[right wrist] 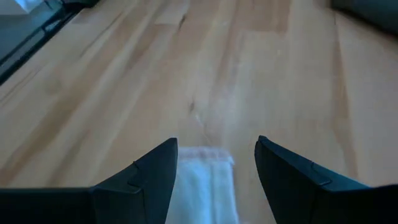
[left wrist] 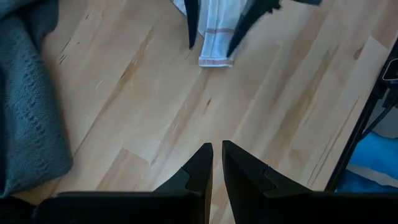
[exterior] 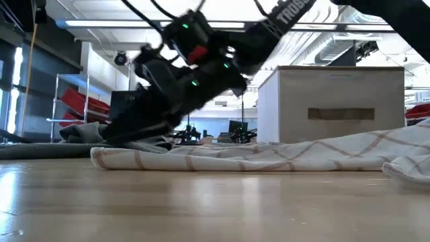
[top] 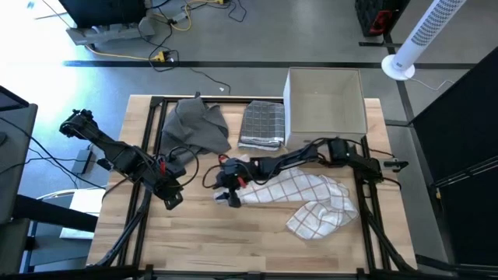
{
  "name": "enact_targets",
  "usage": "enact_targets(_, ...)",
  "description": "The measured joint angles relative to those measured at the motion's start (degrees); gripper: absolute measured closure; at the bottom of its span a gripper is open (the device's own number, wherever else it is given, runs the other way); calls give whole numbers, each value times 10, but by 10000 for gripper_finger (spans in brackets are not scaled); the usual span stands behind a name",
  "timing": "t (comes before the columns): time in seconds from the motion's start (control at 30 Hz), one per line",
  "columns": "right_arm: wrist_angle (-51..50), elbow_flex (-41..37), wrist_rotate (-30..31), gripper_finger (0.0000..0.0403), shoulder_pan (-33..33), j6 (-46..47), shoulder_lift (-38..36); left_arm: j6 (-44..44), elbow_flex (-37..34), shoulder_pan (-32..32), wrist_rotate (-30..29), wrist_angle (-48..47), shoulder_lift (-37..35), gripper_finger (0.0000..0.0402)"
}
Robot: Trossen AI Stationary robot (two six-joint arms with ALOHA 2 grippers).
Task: Fold towel
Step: Fold the white checkered towel
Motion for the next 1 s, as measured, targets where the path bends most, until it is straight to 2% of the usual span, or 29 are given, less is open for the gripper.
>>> enact_targets(0.17, -121, 53, 3, 203, 1, -45, 21, -2, 0, 0, 3, -5, 0, 374)
enact_targets(0.3, -141, 54, 32, 203, 1, -72, 18, -2, 0, 0, -3, -18, 0, 374)
enact_targets(0.6, -114, 32, 42, 211, 5, -76, 18, 7, 0, 0, -22, -22, 0, 374)
enact_targets(0.7, -113, 25, 49, 250, 6, -76, 17, 7, 0, 0, -23, -25, 0, 374)
enact_targets(0.87, -118, 25, 49, 382, 7, -60, 16, 12, 0, 0, -24, -27, 0, 374)
enact_targets(1.0, -130, 25, 39, 398, 2, -7, 8, 12, 0, 0, -39, -27, 0, 374)
